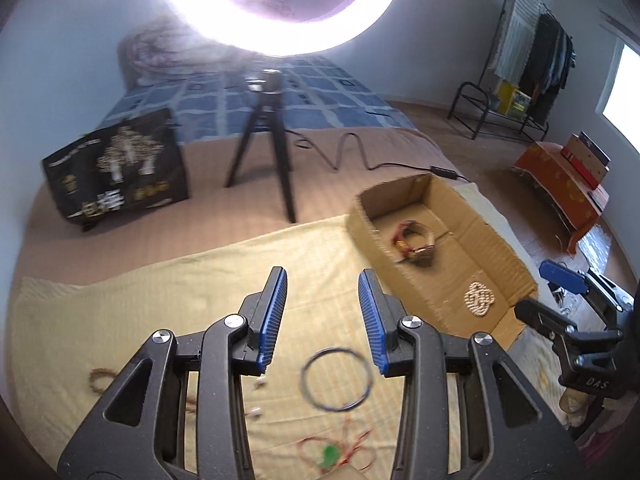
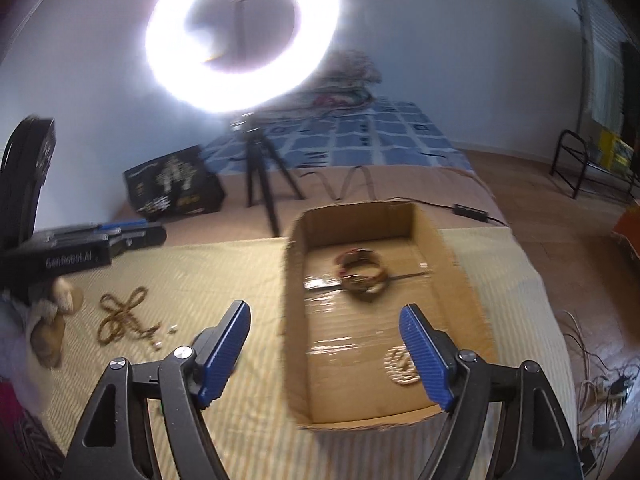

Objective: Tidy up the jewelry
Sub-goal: 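Grasp the brown wooden bead strand with the left tool while the right tool grasps the black bangle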

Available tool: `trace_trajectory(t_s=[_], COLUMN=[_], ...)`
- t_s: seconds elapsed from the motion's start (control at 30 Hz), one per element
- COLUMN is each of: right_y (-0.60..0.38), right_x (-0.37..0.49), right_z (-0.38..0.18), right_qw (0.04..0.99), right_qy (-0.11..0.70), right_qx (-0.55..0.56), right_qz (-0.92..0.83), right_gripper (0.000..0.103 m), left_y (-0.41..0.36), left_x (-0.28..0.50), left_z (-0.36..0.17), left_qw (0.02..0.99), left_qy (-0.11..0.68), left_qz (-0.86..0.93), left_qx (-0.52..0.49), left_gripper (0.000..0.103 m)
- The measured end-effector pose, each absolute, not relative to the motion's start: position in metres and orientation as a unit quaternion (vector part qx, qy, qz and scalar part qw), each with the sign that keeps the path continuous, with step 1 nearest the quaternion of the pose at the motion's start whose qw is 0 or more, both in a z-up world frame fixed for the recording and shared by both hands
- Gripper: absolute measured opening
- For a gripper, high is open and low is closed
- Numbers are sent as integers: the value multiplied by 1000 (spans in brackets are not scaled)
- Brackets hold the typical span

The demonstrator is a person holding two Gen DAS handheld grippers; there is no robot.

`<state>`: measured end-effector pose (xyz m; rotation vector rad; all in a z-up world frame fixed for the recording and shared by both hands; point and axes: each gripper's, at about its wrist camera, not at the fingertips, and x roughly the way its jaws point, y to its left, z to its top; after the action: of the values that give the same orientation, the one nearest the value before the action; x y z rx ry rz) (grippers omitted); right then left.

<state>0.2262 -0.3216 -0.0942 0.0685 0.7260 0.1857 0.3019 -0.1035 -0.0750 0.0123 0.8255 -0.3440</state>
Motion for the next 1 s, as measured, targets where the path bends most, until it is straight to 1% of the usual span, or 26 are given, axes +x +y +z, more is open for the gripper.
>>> trace_trajectory(t_s=[0.17,0.23,0.27,0.3,0.33,0.37,0.4,0.47,0.5,0.8,1.0], right_y=[-285,-272,-264,-259,-253,-249,-243,-234,-229,-206,-200], right_x=[220,219,218,219,219,219,220,221,222,233,246], right_z=[-97,-100,-102,-104,-107,-109,-114,-122,-127,-158,-173], right_qw=[924,920,919,917,913,911,906,900,898,880,871], right_qy=[361,366,369,371,377,382,389,402,408,446,466], right_qx=[11,3,1,2,5,9,13,9,5,1,6], right_qz=[126,137,142,147,154,158,164,168,167,166,157], right_gripper=[79,83,86,87,88,89,90,96,97,97,97], left_y=[-61,-45,-36,-28,-20,-10,-3,11,19,80,113], left_x=[289,284,281,279,276,274,272,269,268,272,284], left_z=[-74,-74,-75,-75,-76,-79,-81,-89,-95,-141,-177], left_qw=[904,904,905,906,906,906,906,903,901,876,839], left_qy=[401,403,403,403,404,405,406,413,420,474,525], left_qz=[-146,-141,-136,-131,-128,-124,-120,-110,-105,-59,-40], left_qx=[-1,-6,-9,-13,-18,-24,-28,-36,-42,-71,-140], left_gripper=[42,43,48,51,56,57,57,57,57,57,57])
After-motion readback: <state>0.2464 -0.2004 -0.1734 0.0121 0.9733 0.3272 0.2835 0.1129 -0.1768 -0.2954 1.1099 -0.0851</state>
